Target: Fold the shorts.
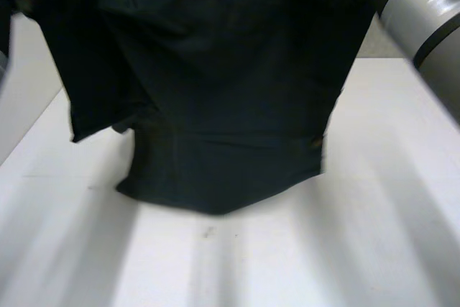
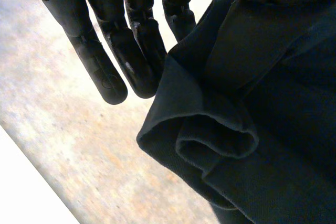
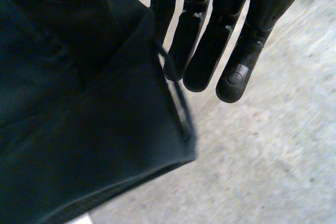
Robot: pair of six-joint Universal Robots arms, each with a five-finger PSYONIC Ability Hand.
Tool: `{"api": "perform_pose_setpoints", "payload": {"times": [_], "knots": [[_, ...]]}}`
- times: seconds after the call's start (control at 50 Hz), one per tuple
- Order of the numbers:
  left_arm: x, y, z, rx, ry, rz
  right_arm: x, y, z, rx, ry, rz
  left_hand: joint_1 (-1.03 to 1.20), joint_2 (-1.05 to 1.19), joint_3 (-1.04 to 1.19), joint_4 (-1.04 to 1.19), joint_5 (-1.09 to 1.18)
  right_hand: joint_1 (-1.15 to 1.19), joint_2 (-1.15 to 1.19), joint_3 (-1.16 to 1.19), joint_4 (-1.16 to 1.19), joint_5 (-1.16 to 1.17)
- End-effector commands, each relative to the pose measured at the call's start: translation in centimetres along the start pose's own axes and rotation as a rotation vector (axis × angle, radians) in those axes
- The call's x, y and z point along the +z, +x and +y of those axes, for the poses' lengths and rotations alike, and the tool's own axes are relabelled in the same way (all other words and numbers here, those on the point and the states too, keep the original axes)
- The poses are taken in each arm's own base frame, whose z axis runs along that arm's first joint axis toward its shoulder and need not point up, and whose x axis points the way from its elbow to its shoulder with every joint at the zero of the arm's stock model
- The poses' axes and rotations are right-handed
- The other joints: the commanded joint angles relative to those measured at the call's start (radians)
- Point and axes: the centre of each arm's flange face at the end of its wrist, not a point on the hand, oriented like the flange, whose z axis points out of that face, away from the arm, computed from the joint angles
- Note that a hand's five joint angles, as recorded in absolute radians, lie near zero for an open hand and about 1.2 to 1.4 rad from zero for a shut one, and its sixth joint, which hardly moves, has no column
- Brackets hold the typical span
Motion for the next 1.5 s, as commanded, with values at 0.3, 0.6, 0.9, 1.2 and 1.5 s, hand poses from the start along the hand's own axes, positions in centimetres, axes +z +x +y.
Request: {"api": "perform_pose_setpoints", "payload": {"times": [0.3, 0.6, 0.9, 1.2, 1.5], "knots": [[-2.6, -6.7, -10.4, -0.037, 0.244, -0.138, -5.3, 4.7, -9.8, -0.021, 0.178, 0.1, 0.255, 0.202, 0.209, 0.193, 0.273, 0.417, 0.217, 0.22, 0.202, 0.232], [2.7, -1.3, -2.6, -0.005, 0.042, 0.02, -1.2, 1.7, -2.4, 0.002, -0.043, -0.006, 0.255, 0.202, 0.209, 0.193, 0.273, 0.417, 0.217, 0.22, 0.202, 0.232], [13.5, 7.3, 19.6, 0.056, -0.204, 0.094, 9.0, -4.7, 17.1, -0.004, -0.262, -0.03, 0.255, 0.202, 0.209, 0.193, 0.273, 0.417, 0.217, 0.22, 0.202, 0.232], [15.9, 14.2, 26.7, 0.029, 0.026, 0.055, 11.2, -8.3, 26.5, -0.149, -0.195, 0.029, -0.967, -1.02, -1.013, -1.028, -0.949, -0.805, -1.004, -1.002, -1.02, -0.989], [5.8, 10.3, 18.3, -0.166, -0.363, 0.188, 2.0, -4.4, 17.8, 0.046, -0.481, -0.256, -0.931, -0.984, -0.977, -0.992, -0.913, -0.805, -1.004, -1.002, -1.02, -0.989]]}}
